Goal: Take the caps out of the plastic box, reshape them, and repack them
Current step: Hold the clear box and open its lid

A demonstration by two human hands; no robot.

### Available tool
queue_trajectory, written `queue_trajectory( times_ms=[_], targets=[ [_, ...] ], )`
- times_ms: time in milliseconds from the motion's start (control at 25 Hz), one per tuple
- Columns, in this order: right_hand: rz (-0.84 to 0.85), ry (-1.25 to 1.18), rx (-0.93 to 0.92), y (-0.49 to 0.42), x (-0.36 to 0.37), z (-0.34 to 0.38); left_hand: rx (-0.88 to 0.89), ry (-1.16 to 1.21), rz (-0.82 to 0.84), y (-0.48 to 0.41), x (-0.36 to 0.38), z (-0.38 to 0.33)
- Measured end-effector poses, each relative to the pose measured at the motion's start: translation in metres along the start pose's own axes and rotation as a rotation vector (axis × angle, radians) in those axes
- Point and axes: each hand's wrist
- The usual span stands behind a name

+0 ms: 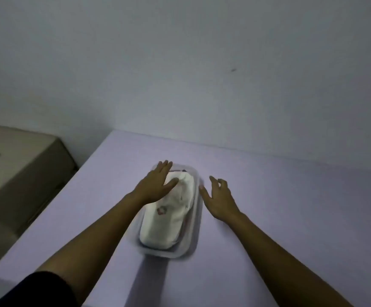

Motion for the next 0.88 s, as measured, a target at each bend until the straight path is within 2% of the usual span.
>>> queue_trajectory(
  times_ms=[160,360,440,560,720,880],
  targets=[
    [0.059,-0.123,0.129,0.012,0.063,-0.015,-0.266,0.056,0.070,0.042,0.023,0.072],
    [0.095,-0.524,0.387,0.025,0.113,-0.017,-0.556,0.485,0.159,0.078,0.056,0.103],
    [0.062,-0.492,0.385,0.026,0.120,-0.021,-0.574,0.560,0.136,0.084,0.065,0.097],
    [-0.007,-0.463,0.357,0.032,0.106,-0.026,-0.533,0.553,0.044,0.085,0.071,0.076],
    [-0.094,-0.458,0.345,0.048,0.066,-0.056,-0.471,0.590,0.059,0.079,0.090,0.031],
    [-0.183,-0.411,0.410,0.075,0.022,-0.105,-0.398,0.624,0.106,0.075,0.118,-0.034]
  ],
)
Point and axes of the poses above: each hand's wrist, its own y-axis away from the middle knuckle, its own x-axis out of the palm, z = x × y, and after that the axes turned 5 degrees about -y, right-handed
